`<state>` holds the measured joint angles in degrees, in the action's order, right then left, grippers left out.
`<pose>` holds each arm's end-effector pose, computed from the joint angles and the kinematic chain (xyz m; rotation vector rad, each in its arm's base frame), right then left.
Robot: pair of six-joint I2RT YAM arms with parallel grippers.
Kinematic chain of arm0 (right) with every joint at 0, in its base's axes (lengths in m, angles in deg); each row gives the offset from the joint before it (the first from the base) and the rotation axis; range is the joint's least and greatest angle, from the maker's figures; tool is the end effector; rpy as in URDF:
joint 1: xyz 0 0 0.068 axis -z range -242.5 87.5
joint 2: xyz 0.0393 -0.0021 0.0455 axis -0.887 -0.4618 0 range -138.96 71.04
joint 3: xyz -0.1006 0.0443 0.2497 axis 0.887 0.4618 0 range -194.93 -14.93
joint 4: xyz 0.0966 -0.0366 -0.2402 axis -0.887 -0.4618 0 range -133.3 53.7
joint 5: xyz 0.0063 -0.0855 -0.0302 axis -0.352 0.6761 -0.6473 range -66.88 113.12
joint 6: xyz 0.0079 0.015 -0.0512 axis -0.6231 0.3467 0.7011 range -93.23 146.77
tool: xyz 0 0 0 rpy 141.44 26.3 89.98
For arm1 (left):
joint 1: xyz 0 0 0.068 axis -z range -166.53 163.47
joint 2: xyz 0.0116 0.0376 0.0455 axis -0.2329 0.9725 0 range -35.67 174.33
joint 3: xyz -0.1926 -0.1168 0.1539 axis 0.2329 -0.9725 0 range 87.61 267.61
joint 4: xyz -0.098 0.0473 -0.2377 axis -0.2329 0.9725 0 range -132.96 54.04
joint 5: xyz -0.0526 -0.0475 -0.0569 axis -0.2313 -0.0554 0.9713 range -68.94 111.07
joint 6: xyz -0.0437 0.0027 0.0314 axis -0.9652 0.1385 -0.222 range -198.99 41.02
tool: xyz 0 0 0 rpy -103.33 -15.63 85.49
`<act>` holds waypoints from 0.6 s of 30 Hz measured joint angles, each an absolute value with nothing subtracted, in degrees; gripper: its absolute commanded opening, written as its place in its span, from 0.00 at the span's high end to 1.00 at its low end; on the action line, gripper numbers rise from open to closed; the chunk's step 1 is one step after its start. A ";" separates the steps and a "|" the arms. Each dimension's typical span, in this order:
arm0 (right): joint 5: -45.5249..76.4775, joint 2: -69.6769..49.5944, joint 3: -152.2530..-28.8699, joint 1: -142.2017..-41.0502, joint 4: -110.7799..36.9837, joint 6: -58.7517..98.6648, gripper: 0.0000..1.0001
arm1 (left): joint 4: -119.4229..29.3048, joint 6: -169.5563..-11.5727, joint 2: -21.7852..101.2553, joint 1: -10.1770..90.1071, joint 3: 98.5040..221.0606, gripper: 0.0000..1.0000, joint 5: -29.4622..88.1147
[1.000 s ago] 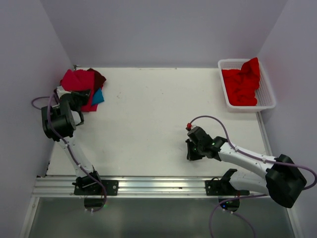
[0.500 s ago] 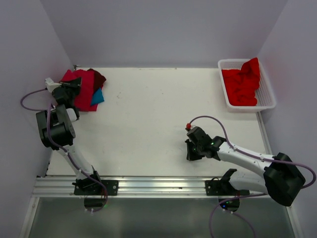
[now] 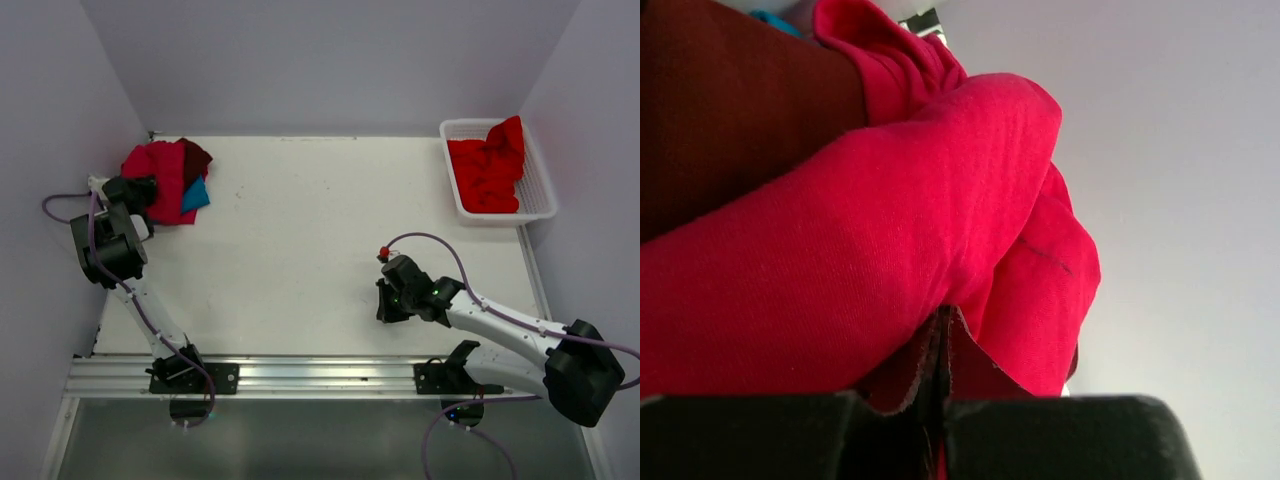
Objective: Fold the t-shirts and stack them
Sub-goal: Neatly place the folded tshirt to the corner
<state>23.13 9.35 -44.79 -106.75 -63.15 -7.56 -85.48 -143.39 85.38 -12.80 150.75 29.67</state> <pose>0.1373 0.1337 0.1741 -0.2315 2.6686 0.4755 0.3990 0.1910 0.1351 -1.2588 1.3953 -0.6003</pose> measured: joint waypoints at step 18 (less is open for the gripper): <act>22.43 9.76 -50.87 -106.88 -62.35 -4.41 0.01 | -78.37 -121.18 40.29 11.31 139.58 0.00 39.63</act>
<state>22.43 9.76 -50.87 -106.88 -62.35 -4.41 -78.37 -121.18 40.29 11.31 139.58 39.63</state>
